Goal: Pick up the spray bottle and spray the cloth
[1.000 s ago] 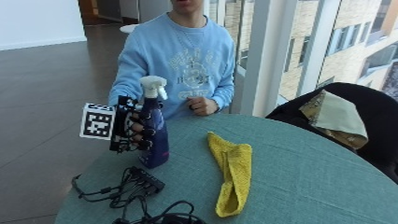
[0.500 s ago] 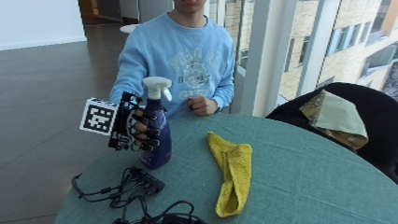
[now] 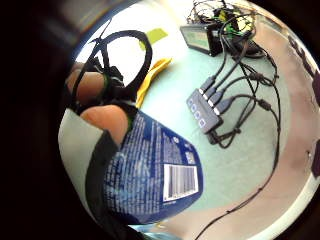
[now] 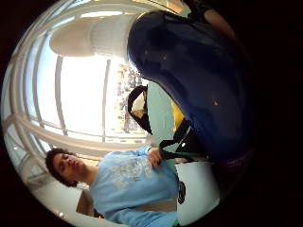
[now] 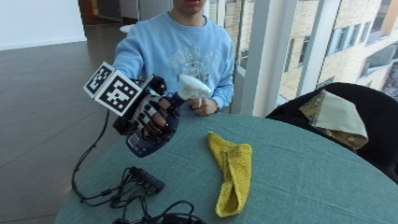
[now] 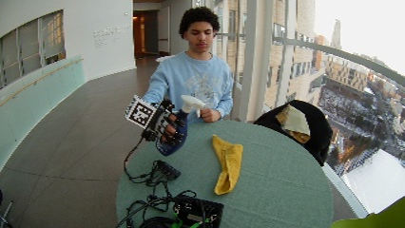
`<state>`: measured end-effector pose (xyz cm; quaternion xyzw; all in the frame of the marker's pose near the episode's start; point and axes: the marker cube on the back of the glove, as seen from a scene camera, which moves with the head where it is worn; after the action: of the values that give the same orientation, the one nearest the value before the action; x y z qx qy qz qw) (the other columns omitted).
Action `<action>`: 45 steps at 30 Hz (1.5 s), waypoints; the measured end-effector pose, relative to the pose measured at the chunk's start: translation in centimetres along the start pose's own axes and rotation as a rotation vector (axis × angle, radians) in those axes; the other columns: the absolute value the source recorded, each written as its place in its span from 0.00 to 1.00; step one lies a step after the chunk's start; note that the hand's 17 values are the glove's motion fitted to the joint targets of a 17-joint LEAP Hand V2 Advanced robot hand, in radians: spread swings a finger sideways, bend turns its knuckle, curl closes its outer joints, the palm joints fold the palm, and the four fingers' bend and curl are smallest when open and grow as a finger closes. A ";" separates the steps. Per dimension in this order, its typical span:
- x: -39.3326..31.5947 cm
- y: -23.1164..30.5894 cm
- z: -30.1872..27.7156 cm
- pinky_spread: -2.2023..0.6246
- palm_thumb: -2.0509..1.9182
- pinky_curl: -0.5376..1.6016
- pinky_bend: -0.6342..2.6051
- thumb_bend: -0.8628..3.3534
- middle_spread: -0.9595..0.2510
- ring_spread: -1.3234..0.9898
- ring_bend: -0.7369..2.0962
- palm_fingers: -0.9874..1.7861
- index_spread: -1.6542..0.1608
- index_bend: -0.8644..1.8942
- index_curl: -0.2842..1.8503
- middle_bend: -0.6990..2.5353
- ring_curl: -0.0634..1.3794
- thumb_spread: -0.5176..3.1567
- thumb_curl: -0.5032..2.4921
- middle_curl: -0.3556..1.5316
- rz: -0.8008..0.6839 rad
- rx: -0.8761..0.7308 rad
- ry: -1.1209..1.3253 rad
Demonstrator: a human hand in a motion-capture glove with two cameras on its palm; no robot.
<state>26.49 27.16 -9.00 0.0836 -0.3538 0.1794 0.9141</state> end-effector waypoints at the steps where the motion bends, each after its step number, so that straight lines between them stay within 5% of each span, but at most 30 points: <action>1: -0.3 -0.3 0.0 0.85 0.74 0.42 0.30 0.20 0.73 0.58 0.44 0.69 0.73 0.34 0.23 0.29 0.30 0.38 0.35 0.40 -0.001 -0.037 0.026; 19: -1.8 -4.1 2.5 0.84 0.74 0.43 0.31 0.20 0.74 0.58 0.45 0.69 0.74 0.34 0.22 0.30 0.30 0.38 0.37 0.41 0.110 -0.451 0.334; 45: -2.2 -6.0 4.2 0.85 0.74 0.43 0.32 0.20 0.75 0.58 0.45 0.69 0.74 0.34 0.21 0.30 0.30 0.39 0.39 0.41 0.207 -0.595 0.483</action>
<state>24.76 19.85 -7.53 -0.2655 -0.1719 0.1745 0.9325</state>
